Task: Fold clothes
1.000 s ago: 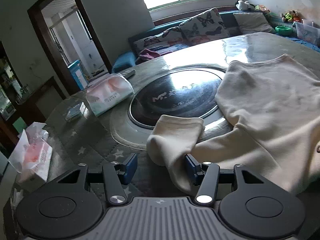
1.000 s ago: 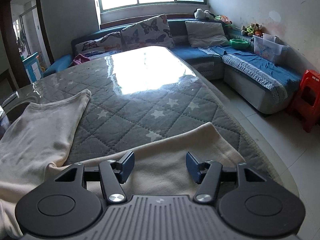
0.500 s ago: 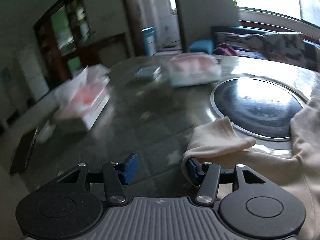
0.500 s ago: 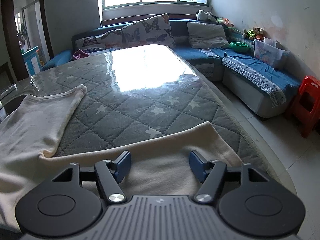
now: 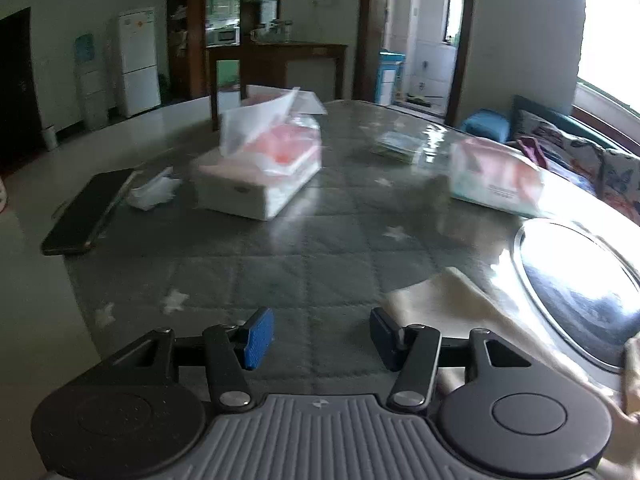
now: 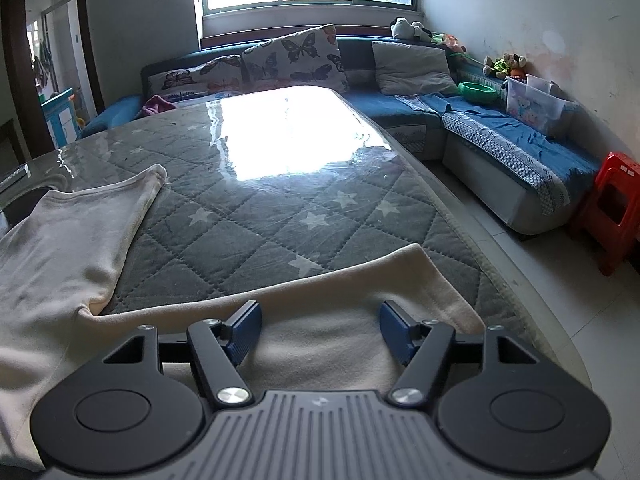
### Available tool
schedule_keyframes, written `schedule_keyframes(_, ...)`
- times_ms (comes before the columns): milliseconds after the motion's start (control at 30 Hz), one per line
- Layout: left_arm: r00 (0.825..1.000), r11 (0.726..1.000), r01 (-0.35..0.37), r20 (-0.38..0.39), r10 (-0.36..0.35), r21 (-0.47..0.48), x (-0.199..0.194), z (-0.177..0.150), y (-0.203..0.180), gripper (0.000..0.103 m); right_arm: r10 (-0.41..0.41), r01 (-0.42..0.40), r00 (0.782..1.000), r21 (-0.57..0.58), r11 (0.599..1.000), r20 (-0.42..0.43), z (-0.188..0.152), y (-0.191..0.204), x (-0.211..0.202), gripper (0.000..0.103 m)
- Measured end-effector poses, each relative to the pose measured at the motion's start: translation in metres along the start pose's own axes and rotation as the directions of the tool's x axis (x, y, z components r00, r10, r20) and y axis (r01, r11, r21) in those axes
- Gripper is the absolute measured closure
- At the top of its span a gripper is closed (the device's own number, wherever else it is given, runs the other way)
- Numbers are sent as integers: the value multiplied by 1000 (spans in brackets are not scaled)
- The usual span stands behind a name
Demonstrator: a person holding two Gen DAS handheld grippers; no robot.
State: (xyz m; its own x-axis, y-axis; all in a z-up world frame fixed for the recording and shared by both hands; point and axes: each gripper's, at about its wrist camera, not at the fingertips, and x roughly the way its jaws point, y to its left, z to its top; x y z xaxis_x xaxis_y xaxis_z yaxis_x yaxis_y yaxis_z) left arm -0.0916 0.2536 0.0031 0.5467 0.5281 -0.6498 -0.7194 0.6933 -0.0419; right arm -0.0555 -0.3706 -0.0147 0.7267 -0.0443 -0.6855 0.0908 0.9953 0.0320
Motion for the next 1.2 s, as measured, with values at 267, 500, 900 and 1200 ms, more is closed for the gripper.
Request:
schedule_keyframes(267,993,986,114,20,-118,125,-21,-3,-18,46,12,-12,1000,-1,1000,-7,2,1,-2,35)
schedule_keyframes(500,956,897,277,-3,-294,344,-29,-25,-73,46,53,-53,999,-41,998,-6,0,12,-6,35)
schedule_keyframes(900,973,895,225,-33,-230,384,-12,-30,-71,46,41,-42,999,-105,994,-12,2,12,-11,30)
schedule_keyframes(1200,878,734,437,-69,-474,521,-73,-51,-106,46,229,-224,973,-287,931,-17,4,58,-42,30)
